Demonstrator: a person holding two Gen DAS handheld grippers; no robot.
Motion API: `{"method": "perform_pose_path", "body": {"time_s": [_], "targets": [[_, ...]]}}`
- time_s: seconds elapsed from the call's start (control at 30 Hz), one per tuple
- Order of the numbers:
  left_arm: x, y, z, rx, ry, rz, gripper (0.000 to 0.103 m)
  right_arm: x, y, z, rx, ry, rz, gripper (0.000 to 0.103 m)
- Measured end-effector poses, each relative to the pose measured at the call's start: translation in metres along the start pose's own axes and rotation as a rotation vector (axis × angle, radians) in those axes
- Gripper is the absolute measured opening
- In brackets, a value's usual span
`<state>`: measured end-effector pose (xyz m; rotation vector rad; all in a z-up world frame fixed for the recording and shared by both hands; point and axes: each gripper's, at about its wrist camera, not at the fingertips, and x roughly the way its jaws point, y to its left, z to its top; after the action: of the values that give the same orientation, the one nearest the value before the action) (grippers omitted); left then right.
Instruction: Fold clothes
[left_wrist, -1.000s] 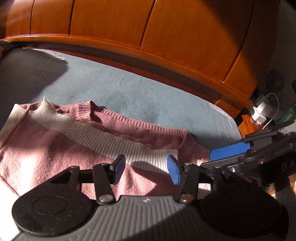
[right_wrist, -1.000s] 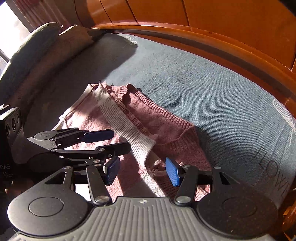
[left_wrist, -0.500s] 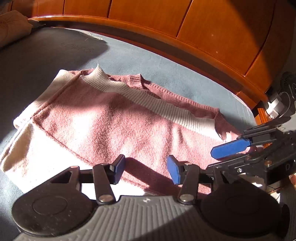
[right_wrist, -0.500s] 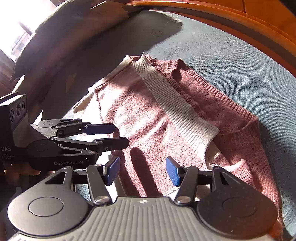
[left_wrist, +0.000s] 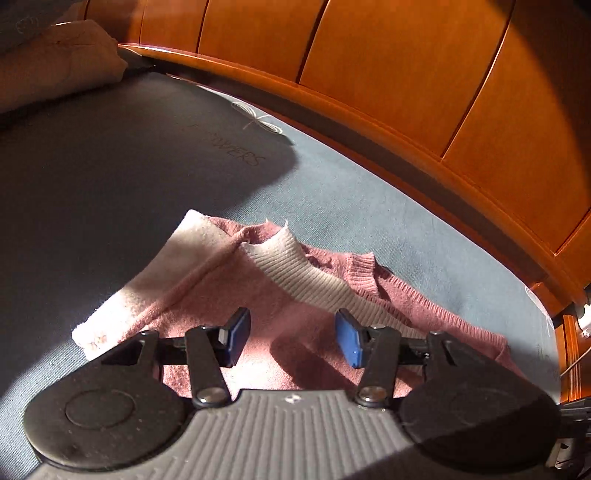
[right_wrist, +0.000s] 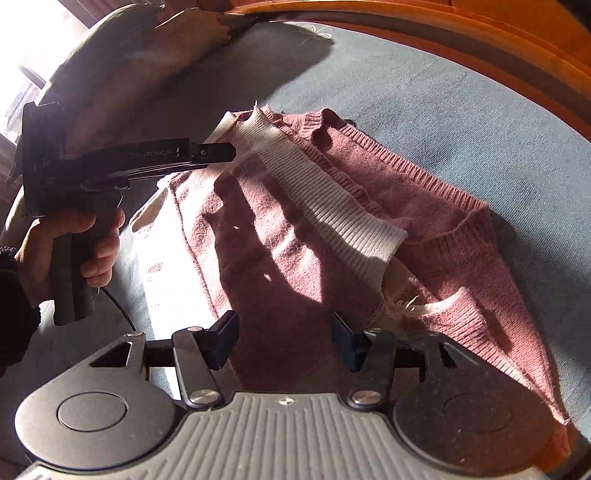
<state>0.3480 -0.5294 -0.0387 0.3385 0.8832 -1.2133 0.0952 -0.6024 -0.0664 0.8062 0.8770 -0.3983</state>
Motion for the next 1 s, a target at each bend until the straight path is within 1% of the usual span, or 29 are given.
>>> {"method": "perform_pose_path", "body": {"time_s": [0.07,0.2,0.3,0.33,0.4,0.47,0.57,0.6,0.73,0.9,1.0], "targets": [[-0.009,0.009,-0.010,-0.005,-0.001,0.048,0.052,-0.001,0.001,0.001,-0.002,-0.003,0.002,0.060],[-0.010,0.030,-0.025,-0.033,0.024,0.152,0.049,-0.001,0.000,0.001,-0.009,-0.003,-0.006,0.060],[-0.005,0.040,-0.027,-0.039,0.010,0.181,0.050,0.000,0.000,0.001,-0.012,0.002,-0.014,0.060],[0.001,0.045,-0.027,-0.040,0.028,0.193,0.053,0.001,0.001,0.001,-0.015,0.004,-0.019,0.061],[0.008,0.051,-0.027,-0.081,0.047,0.200,0.052,0.003,0.005,0.002,-0.028,0.012,-0.028,0.061],[0.005,0.050,-0.025,-0.101,0.049,0.197,0.051,0.004,0.010,0.003,-0.043,0.019,-0.043,0.061],[-0.009,0.048,-0.023,-0.092,0.026,0.185,0.052,0.005,0.020,0.006,-0.065,0.022,-0.066,0.061],[-0.014,0.049,-0.023,-0.088,0.024,0.180,0.052,0.006,0.023,0.008,-0.067,0.028,-0.088,0.062],[-0.028,0.052,-0.027,-0.037,0.052,0.215,0.052,0.010,0.036,0.018,-0.085,0.033,-0.163,0.062],[-0.022,0.060,-0.043,-0.019,0.133,0.227,0.052,0.010,0.048,0.027,-0.095,0.017,-0.170,0.065],[-0.021,0.067,-0.046,-0.053,0.126,0.213,0.052,0.012,0.053,0.027,-0.097,0.018,-0.178,0.065]]}}
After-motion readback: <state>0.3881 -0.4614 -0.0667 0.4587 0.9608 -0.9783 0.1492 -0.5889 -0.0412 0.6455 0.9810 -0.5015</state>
